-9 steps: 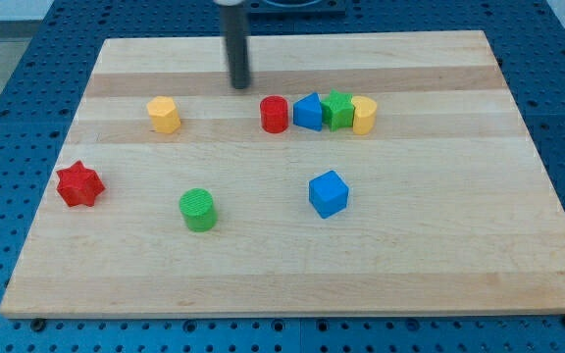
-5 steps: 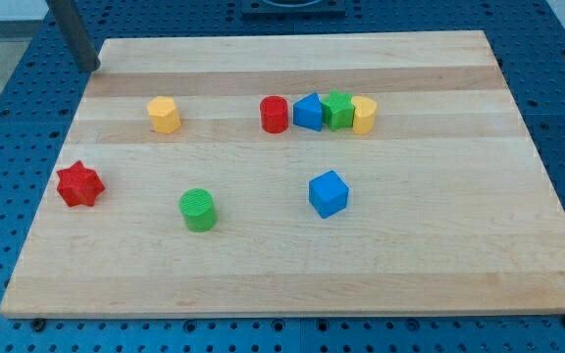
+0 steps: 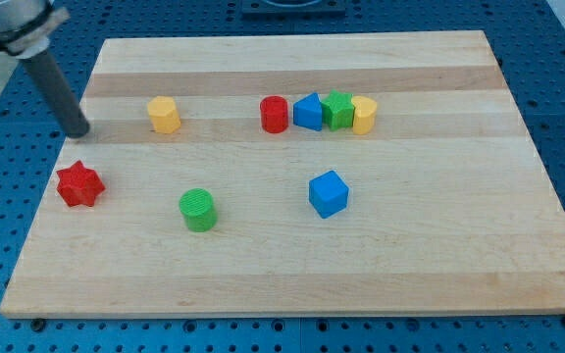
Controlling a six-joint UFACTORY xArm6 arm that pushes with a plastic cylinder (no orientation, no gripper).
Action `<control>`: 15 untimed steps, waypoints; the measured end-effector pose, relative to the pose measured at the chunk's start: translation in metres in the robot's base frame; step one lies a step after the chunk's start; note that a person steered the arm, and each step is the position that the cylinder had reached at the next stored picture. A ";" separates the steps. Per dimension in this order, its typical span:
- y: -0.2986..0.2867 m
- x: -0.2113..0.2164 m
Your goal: Move the yellow hexagon closer to the red circle
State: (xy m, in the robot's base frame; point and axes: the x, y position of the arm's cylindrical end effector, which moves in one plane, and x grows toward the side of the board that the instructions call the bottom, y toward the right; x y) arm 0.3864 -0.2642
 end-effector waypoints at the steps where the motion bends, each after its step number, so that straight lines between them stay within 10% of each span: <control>1: 0.049 0.000; 4: 0.014 -0.050; 9: 0.132 -0.017; 13: 0.052 0.009; 15: 0.113 0.009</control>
State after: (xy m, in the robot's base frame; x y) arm 0.3955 -0.1510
